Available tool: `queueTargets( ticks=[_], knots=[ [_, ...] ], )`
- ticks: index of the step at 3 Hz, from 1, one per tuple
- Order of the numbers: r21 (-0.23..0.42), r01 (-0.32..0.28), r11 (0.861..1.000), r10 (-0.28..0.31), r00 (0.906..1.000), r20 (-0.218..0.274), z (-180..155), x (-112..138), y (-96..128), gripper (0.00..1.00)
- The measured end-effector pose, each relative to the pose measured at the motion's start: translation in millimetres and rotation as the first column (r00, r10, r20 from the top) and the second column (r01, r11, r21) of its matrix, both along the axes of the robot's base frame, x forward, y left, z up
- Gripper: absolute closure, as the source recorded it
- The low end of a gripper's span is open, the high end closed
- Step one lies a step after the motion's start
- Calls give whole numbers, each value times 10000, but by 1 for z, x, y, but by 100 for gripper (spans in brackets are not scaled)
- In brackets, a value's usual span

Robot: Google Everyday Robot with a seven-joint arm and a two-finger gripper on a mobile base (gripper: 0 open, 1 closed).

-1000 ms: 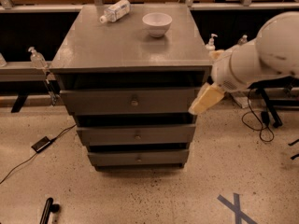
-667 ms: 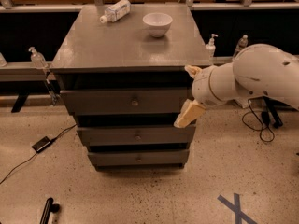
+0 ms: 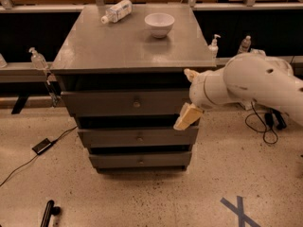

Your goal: Open top drawer

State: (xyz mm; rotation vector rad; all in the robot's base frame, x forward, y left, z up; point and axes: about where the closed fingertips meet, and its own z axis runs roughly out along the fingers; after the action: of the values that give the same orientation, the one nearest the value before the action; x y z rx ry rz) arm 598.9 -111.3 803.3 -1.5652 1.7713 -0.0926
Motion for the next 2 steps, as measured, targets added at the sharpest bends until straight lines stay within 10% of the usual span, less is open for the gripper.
queueTargets(
  ticks=[2],
  knots=[
    [-2019,163,9793,51,9945,1050,-70,56,-10,0]
  ],
)
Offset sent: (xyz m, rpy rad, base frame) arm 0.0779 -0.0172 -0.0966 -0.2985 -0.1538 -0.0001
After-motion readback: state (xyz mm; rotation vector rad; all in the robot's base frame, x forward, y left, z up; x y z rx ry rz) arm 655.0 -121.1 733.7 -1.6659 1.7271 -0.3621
